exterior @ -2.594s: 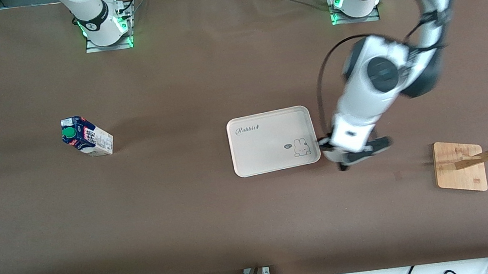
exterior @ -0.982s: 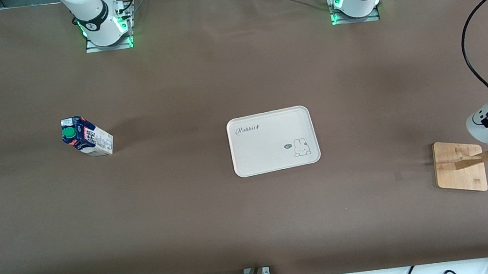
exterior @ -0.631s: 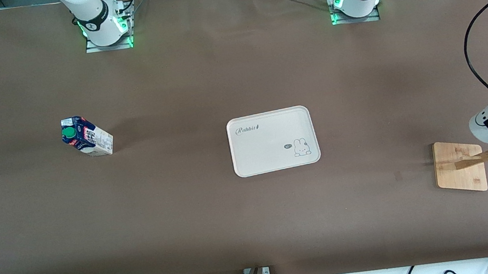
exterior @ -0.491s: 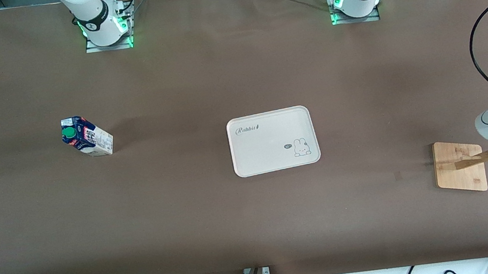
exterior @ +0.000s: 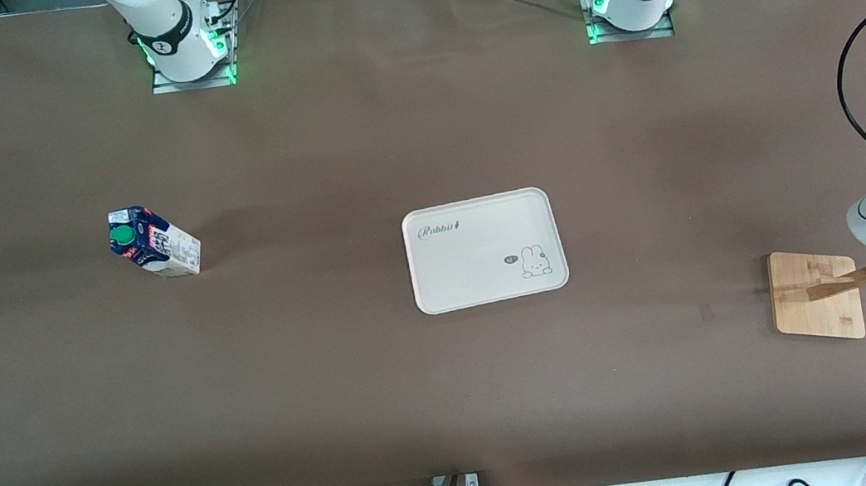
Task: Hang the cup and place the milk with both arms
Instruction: 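Carry the white mug with the left gripper onto a wooden stand peg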
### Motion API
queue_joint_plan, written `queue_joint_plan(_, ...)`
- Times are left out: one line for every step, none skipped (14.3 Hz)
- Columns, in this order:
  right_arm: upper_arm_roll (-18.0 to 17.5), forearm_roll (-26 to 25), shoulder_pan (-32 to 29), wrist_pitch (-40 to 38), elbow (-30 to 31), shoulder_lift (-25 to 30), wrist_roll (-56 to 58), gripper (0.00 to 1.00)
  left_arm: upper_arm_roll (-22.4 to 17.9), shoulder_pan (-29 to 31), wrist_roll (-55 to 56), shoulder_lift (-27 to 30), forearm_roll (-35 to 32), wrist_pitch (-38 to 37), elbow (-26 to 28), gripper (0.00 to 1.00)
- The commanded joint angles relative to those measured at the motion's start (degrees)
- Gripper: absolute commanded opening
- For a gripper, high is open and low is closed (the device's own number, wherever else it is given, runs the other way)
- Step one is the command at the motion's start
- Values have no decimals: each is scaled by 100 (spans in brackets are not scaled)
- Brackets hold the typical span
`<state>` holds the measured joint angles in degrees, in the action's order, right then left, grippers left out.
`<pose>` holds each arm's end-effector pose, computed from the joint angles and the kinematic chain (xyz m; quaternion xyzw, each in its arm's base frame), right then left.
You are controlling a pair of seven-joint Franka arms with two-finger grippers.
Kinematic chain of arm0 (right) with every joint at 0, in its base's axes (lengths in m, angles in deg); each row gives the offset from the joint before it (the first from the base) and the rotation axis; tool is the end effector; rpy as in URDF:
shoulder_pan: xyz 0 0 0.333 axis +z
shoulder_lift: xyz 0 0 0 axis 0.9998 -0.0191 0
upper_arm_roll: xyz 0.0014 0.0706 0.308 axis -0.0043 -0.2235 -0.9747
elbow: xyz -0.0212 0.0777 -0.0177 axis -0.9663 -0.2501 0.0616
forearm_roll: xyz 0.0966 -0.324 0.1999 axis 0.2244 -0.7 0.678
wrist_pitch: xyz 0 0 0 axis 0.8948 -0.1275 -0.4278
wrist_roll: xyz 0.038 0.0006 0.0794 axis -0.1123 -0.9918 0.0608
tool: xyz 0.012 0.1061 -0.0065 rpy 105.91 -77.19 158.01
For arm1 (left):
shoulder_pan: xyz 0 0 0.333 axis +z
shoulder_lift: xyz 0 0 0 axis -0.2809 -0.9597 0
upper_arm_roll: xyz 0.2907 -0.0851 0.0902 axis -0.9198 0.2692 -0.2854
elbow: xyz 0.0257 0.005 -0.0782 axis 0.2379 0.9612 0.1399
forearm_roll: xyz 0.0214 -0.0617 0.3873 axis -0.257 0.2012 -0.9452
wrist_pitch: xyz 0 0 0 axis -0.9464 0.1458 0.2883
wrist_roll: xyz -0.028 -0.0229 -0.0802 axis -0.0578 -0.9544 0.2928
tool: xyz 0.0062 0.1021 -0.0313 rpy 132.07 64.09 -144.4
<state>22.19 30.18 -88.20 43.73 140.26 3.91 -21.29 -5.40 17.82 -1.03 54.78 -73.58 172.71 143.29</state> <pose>0.5976 -0.0532 0.6090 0.9953 0.0957 -0.0120 0.0116 0.6507 0.1398 0.4845 0.9874 0.1328 0.0493 0.0703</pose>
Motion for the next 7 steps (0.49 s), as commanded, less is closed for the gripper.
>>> queue_joint_plan(-5, -90, -44, -32, 121, 118, -68, 100, -27, -1, -293, -87, 46, -37, -97, 4)
queue_joint_plan(4, -81, -79, -49, 112, 118, -69, 100, -27, -1, -415, -114, -32, -37, -149, 43)
queue_joint_plan(-5, -63, -79, -93, 77, 118, -86, 100, -18, -10, -503, -149, -111, -28, -219, 99)
queue_joint_plan(4, -37, -79, -111, 68, 92, -112, 100, -18, -10, -513, -202, -112, -37, -246, 100)
queue_joint_plan(12, -37, -79, -120, 68, 83, -278, 100, -18, -19, -504, -202, -112, -37, -246, 100)
queue_joint_plan(4, -37, -79, -120, 68, 74, -645, 100, -10, -45, -504, -193, -112, -37, -264, 100)
queue_joint_plan(4, -37, -79, -137, 68, 74, -1014, 100, -1, -71, -495, -193, -121, -37, -264, 100)
